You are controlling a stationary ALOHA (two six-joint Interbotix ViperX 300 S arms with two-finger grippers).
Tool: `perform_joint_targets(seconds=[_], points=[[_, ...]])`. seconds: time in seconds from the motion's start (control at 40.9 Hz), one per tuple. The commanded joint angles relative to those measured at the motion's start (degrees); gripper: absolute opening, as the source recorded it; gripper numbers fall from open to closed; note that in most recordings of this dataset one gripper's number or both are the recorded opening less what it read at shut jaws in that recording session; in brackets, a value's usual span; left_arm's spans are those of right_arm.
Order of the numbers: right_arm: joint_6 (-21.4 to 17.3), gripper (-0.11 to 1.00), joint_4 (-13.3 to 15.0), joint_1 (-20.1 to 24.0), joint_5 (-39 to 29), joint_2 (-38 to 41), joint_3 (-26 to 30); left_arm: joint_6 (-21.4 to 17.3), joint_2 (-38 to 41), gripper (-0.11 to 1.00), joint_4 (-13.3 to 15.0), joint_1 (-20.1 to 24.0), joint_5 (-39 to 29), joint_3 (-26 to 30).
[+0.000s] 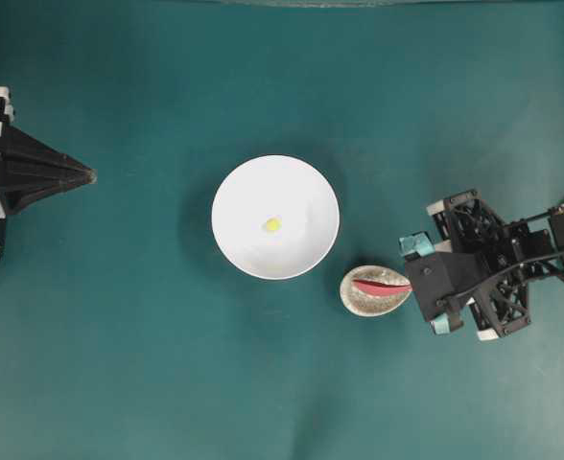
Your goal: Scoop the yellow hexagonal prism block from the bowl with a spoon using the right arm.
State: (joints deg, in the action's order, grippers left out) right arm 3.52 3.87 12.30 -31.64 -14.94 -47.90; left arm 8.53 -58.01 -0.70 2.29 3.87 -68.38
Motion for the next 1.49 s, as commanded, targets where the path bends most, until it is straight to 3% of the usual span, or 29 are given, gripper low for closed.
perform_joint_targets(seconds=[0.0,0.171,0.367,0.513,0.66,0.904,1.198,1.467], points=[[-1.0,0.16,-0.2,-0.1,1.1,-0.4,0.5,0.1,0.5,-0.01,-0.2,0.2,0.3,0.9],[-4.4,0.30,-0.1,-0.2,1.4,-0.7,0.3,0.1,0.5,-0.01,-0.2,0.2,0.3,0.9],[-5.2,0.51,-0.2,-0.2,1.7,-1.1,0.0,0.1,0.5,-0.01,-0.2,0.2,0.3,0.9],[-5.3,0.52,-0.2,-0.2,2.7,-1.2,-0.2,0.1,0.5,-0.01,-0.2,0.2,0.3,0.9],[-5.5,0.51,-0.1,-0.2,8.3,-2.5,-1.4,0.1,0.5,-0.01,-0.2,0.2,0.3,0.9],[-7.4,0.51,-0.2,-0.9,24.6,-5.0,-6.0,0.2,0.5,-0.01,-0.2,0.2,0.3,0.9],[-7.6,0.51,-1.0,-4.6,50.4,-5.2,-13.3,0.2,0.5,-0.01,-0.2,0.1,0.2,0.9],[-7.5,0.51,-4.5,-6.2,68.9,-4.8,-20.7,0.2,0.5,-0.01,-0.2,0.2,-0.4,0.8]])
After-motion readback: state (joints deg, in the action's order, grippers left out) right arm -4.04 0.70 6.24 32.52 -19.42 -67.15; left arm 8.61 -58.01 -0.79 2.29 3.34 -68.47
